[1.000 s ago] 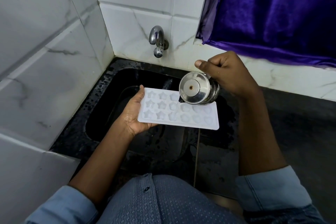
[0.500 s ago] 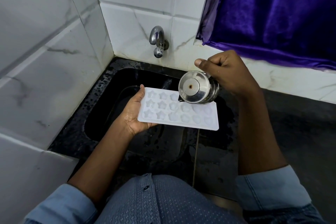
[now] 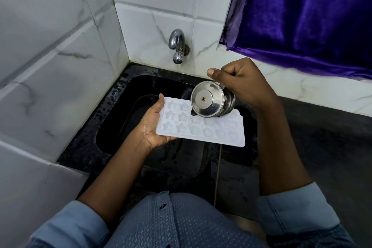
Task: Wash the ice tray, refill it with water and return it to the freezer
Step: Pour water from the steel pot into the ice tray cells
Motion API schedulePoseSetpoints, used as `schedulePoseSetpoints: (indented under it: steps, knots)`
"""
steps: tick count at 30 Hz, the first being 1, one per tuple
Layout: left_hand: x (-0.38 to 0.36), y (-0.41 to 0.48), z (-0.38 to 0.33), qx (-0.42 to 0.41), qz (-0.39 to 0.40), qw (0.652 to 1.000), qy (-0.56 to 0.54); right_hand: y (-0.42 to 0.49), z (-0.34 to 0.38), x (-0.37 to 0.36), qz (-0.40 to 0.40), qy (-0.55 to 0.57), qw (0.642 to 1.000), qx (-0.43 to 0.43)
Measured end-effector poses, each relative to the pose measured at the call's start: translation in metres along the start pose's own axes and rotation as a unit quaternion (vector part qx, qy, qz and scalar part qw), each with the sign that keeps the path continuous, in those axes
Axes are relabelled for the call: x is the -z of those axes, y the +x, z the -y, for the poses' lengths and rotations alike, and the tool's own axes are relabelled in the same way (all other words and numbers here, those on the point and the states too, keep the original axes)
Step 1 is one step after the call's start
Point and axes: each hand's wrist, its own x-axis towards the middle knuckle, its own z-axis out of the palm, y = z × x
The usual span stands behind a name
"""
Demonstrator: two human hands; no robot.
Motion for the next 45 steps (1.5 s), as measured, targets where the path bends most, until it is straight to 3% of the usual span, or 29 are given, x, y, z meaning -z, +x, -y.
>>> schedulePoseSetpoints:
  steps: [35, 45]
  knots:
    - [0.006, -0.002, 0.014, 0.006, 0.023, 1.0, -0.011, -0.001, 0.003, -0.008, 0.008, -0.012, 1.0, 0.01]
    - [-0.006, -0.009, 0.014, 0.013, 0.042, 0.997, -0.061, 0.006, 0.015, -0.029, 0.009, -0.011, 1.0, 0.027]
